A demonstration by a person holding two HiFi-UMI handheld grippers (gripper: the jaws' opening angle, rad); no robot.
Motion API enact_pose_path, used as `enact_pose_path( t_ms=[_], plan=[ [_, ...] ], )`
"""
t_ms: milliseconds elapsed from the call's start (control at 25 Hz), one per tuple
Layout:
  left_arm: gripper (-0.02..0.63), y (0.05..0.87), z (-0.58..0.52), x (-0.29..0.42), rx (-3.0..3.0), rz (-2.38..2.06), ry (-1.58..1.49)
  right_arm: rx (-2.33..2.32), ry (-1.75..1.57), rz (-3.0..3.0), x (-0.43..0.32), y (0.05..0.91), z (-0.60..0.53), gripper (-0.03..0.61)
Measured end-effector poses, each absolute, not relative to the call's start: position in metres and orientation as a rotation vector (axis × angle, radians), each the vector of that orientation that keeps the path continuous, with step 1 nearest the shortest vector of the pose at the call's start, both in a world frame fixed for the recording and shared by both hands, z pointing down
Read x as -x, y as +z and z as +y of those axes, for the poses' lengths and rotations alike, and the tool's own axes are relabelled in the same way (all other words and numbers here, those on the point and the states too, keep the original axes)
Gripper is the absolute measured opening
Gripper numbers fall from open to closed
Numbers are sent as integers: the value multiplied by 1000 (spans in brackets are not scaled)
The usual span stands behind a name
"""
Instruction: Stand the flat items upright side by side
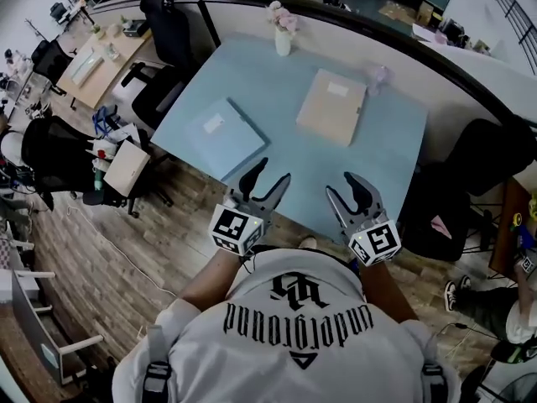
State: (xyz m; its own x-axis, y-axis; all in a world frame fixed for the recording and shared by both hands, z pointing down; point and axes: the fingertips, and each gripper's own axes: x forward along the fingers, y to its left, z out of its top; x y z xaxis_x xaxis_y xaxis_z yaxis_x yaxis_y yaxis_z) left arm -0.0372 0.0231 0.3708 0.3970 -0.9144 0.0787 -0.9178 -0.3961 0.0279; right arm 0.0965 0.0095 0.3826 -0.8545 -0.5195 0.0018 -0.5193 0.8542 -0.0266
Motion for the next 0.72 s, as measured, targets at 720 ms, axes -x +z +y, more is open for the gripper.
enact_pose_path(
  t_ms=[720],
  plan=[
    [263,428,-154,17,-2568,-1362,233,1188,-314,2981,-130,425,-142,197]
  ],
)
